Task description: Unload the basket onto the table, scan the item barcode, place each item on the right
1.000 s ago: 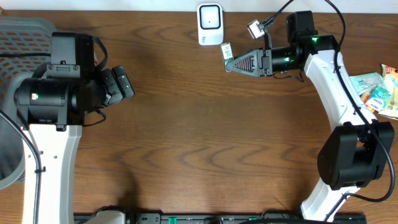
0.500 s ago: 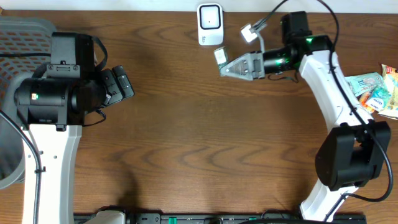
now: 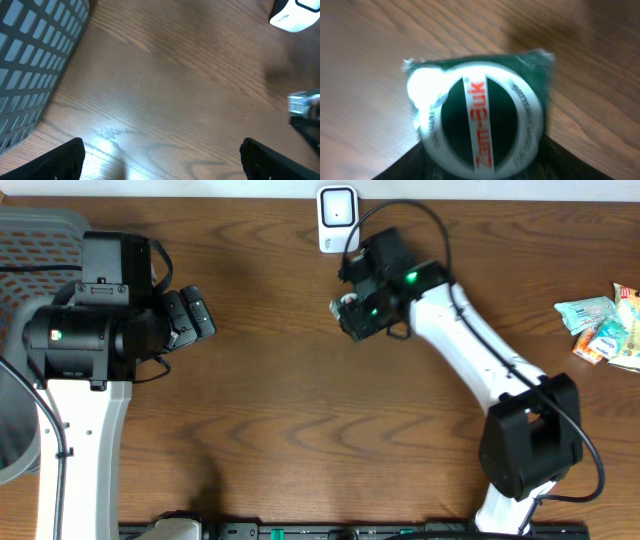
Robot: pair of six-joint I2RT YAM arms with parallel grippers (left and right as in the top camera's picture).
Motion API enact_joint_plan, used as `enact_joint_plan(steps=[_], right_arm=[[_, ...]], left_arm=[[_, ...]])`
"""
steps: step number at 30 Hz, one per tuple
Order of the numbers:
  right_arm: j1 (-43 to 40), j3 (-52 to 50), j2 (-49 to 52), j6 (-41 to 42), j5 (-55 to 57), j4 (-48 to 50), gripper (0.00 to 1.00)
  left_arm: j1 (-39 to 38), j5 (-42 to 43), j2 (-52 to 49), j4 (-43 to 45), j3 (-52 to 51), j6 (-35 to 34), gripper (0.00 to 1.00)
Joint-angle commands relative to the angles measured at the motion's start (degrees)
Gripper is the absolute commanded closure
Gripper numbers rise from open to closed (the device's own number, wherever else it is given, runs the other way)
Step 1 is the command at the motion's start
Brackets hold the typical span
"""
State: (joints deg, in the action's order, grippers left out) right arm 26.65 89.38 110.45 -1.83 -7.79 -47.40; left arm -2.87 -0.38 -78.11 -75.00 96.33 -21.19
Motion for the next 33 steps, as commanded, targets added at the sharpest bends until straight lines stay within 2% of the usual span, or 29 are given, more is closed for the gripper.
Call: enact_joint_plan(steps=[1, 7, 10, 15, 16, 17, 18, 20, 24, 26, 27, 28, 30, 33], right_arm=[[2.1, -5.92, -0.61, 1.77, 9.01, 3.56, 0.41], [2.8, -15.85, -0.61, 1.77, 10.47, 11.93, 0.41], [2.32, -17.03, -0.61, 1.99, 10.43, 12.39, 0.37], [2.21, -14.97, -1.36, 10.01, 10.45, 11.32, 0.34], [2.19, -14.19, -1.6, 11.74, 10.43, 10.86, 0.29], [2.1, -13.11, -2.03, 14.16, 10.43, 10.19, 0.18], [2.03, -12.13, -2.43, 16.35, 10.19, 9.51, 0.01], [1.77, -9.73, -3.56, 19.02, 6.86, 8.61, 0.01], [1.66, -7.04, -5.46, 18.95, -6.49, 8.72, 0.01], [1.81, -6.99, -6.01, 18.97, -9.35, 9.66, 0.01], [1.95, -6.99, -6.01, 18.97, -9.18, 10.14, 0.04], [1.95, -6.99, -5.95, 19.26, -8.68, 10.49, 0.14], [1.81, -7.06, -5.51, 25.0, -7.02, 10.51, 0.15], [1.4, -7.69, -4.72, 40.13, -2.21, 10.38, 0.14]], left_arm=[[0.17, -0.72, 0.26, -0.24, 0.13, -0.68, 0.02], [0.17, -0.72, 0.26, -0.22, 0.11, -0.68, 0.02], [0.17, -0.72, 0.26, -0.24, 0.13, -0.68, 0.03], [0.17, -0.72, 0.26, -0.22, 0.13, -0.68, 0.02], [0.17, -0.72, 0.26, -0.24, 0.13, -0.68, 0.02], [0.17, -0.72, 0.26, -0.24, 0.13, -0.68, 0.02], [0.17, -0.72, 0.26, -0.24, 0.13, -0.68, 0.02], [0.17, -0.72, 0.26, -0.22, 0.13, -0.68, 0.02], [0.2, -0.72, 0.26, -0.22, 0.13, -0.68, 0.02], [0.17, -0.72, 0.26, -0.24, 0.13, -0.68, 0.02], [0.17, -0.72, 0.26, -0.22, 0.13, -0.68, 0.02], [0.2, -0.72, 0.26, -0.24, 0.13, -0.68, 0.02], [0.17, -0.72, 0.26, -0.24, 0.13, -0.68, 0.02], [0.17, -0.72, 0.26, -0.22, 0.13, -0.68, 0.02]])
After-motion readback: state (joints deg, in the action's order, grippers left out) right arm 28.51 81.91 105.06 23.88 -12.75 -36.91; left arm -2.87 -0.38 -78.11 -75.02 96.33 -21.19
